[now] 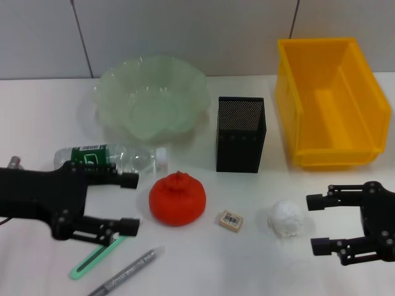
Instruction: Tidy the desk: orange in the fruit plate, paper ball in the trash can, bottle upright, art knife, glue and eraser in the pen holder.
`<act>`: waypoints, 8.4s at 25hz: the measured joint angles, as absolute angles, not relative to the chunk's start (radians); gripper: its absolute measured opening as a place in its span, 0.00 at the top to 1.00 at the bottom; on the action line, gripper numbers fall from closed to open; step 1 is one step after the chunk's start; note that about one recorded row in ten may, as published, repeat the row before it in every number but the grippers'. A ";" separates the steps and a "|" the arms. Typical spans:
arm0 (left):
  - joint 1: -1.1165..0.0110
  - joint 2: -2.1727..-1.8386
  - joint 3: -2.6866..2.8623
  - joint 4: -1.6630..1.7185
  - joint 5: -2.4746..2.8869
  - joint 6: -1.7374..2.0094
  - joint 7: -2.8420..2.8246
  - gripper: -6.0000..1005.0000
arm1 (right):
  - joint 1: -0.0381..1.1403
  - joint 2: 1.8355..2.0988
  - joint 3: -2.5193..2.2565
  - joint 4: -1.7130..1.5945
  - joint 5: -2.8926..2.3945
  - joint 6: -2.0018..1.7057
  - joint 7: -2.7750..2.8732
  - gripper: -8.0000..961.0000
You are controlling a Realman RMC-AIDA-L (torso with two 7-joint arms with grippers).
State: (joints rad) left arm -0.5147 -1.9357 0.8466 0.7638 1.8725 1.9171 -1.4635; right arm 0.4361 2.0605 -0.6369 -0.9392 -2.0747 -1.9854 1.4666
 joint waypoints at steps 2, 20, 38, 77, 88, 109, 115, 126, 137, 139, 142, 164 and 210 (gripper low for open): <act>-0.516 -1.941 0.848 0.764 1.874 1.899 -1.455 0.14 | 0.434 2.056 -0.633 -0.940 -2.075 -1.985 1.475 0.19; -0.625 -2.071 0.920 0.610 1.934 1.381 -1.360 0.14 | 0.410 2.050 -0.550 -0.993 -2.086 -1.987 1.497 0.19; -0.643 -2.075 0.936 0.438 1.926 1.201 -1.207 0.19 | 0.442 2.063 -0.558 -0.992 -2.088 -1.965 1.507 0.19; -0.675 -2.065 0.852 0.730 1.753 1.093 -1.506 0.86 | 0.478 2.074 -0.560 -0.926 -2.062 -1.890 1.545 0.19; -0.840 -2.075 0.907 0.516 1.752 0.722 -1.489 0.93 | 0.486 2.074 -0.560 -0.922 -2.059 -1.893 1.542 0.19; -0.787 -2.069 0.953 0.563 1.636 0.884 -1.452 0.26 | 0.494 2.077 -0.584 -0.915 -2.057 -1.846 1.550 0.19; -0.606 -2.054 0.942 0.751 1.627 1.296 -1.439 0.14 | 0.502 2.076 -0.650 -1.133 -2.103 -1.823 1.843 0.19; -0.362 -2.012 0.907 0.840 1.626 1.764 -1.386 0.14 | 0.725 2.049 -0.905 -1.248 -2.501 -1.837 2.325 0.19; -0.317 -1.994 0.907 0.832 1.651 1.923 -1.352 0.14 | 0.826 2.076 -1.150 -1.140 -2.671 -1.753 2.535 0.19; -0.317 -1.994 0.907 0.832 1.651 1.923 -1.352 0.14 | 0.828 2.077 -1.194 -1.111 -2.679 -1.707 2.553 0.19; -0.316 -1.994 0.908 0.820 1.760 1.973 -1.307 0.14 | 0.836 2.080 -1.231 -1.060 -2.678 -1.659 2.560 0.19; -0.308 -2.003 0.862 0.750 1.848 1.818 -1.269 0.14 | 0.894 2.086 -1.411 -0.955 -2.656 -1.572 2.637 0.34; -0.322 -2.025 0.806 0.718 1.838 1.679 -1.266 0.14 | 0.681 2.078 -1.144 -1.347 -2.761 -1.390 2.420 0.31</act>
